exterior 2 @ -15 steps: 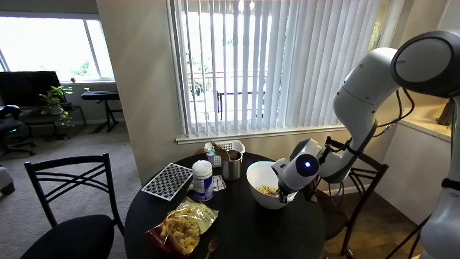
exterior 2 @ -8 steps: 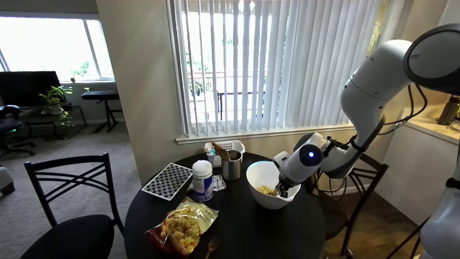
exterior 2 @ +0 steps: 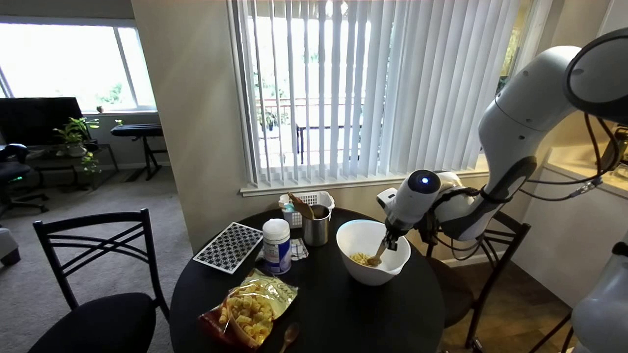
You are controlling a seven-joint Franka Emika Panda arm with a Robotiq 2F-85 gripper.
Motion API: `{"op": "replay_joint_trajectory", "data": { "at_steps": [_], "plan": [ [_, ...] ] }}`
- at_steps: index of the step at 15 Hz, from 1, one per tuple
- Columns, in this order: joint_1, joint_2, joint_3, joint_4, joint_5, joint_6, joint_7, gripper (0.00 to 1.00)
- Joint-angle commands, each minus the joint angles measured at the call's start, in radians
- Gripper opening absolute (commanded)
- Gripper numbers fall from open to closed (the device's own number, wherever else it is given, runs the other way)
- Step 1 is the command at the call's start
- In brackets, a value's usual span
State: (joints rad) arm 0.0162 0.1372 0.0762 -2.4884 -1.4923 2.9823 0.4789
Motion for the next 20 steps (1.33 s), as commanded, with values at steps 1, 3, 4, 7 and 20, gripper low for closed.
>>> {"op": "replay_joint_trajectory", "data": {
  "at_steps": [1, 3, 4, 7, 20],
  "plan": [
    [-0.003, -0.017, 0.009, -0.019, 0.156, -0.044, -0.162, 0.07],
    [0.001, -0.018, 0.015, -0.011, 0.209, -0.068, -0.206, 0.07],
    [0.003, -0.018, 0.017, -0.007, 0.223, -0.078, -0.217, 0.07],
    [0.006, -0.019, 0.023, 0.004, 0.247, -0.089, -0.233, 0.07],
    [0.007, 0.028, 0.029, 0.053, 0.212, -0.077, -0.201, 0.06]
  ]
}}
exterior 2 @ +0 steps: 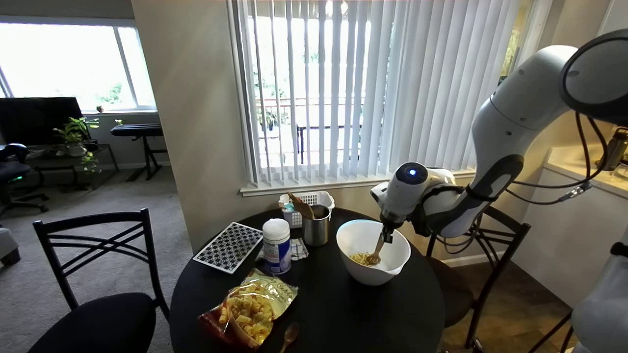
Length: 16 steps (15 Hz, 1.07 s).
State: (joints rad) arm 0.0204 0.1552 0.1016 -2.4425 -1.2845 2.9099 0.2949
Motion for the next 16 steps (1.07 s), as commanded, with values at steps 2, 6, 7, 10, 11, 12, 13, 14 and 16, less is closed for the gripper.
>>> {"op": "replay_joint_trajectory", "data": {
  "at_steps": [2, 6, 7, 10, 11, 12, 13, 14, 16],
  "plan": [
    [0.002, 0.014, 0.004, 0.008, 0.002, -0.004, -0.016, 0.06],
    [0.003, -0.074, 0.019, -0.039, 0.051, -0.036, -0.067, 0.06],
    [0.002, -0.099, 0.025, -0.051, 0.071, -0.041, -0.087, 0.06],
    [0.031, -0.180, 0.021, -0.076, 0.211, -0.093, -0.214, 0.06],
    [0.018, -0.202, 0.044, -0.078, 0.271, -0.122, -0.272, 0.06],
    [0.029, -0.220, 0.045, -0.075, 0.338, -0.163, -0.337, 0.06],
    [0.036, -0.235, 0.047, -0.069, 0.391, -0.198, -0.392, 0.06],
    [0.042, -0.242, 0.049, -0.060, 0.453, -0.234, -0.459, 0.06],
    [0.069, -0.248, 0.032, -0.038, 0.533, -0.302, -0.554, 0.06]
  ]
}}
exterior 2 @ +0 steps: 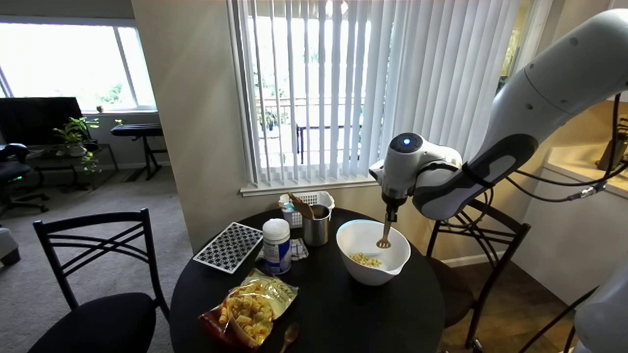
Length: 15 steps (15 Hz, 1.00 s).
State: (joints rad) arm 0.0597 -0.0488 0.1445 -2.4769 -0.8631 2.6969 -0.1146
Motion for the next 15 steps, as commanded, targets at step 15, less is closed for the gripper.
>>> {"op": "replay_joint_trajectory", "data": {
  "at_steps": [15],
  "plan": [
    [0.101, 0.085, 0.030, 0.036, 0.639, -0.125, -0.879, 0.06]
  ]
}}
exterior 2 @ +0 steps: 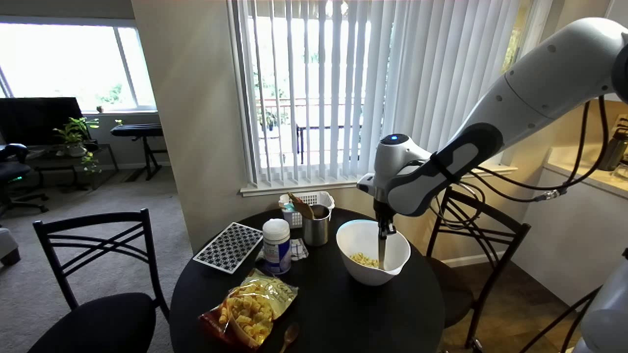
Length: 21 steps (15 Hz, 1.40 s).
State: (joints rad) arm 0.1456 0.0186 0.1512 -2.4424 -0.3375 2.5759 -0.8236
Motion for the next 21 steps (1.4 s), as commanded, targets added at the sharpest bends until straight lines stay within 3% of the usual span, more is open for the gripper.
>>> {"op": "replay_joint_trajectory", "data": {
  "at_steps": [1, 6, 9, 16, 19, 21],
  "plan": [
    [0.020, 0.019, 0.030, -0.001, 0.146, 0.000, -0.224, 0.06],
    [0.026, 0.048, 0.049, 0.017, 0.234, 0.040, -0.354, 0.06],
    [0.022, 0.070, 0.051, 0.022, 0.215, 0.092, -0.322, 0.06],
    [-0.004, 0.135, 0.055, -0.002, 0.223, 0.361, -0.263, 0.06],
    [0.003, 0.147, 0.015, -0.009, 0.133, 0.420, -0.163, 0.06],
    [0.047, 0.148, -0.057, -0.011, 0.054, 0.446, -0.081, 0.06]
  ]
}}
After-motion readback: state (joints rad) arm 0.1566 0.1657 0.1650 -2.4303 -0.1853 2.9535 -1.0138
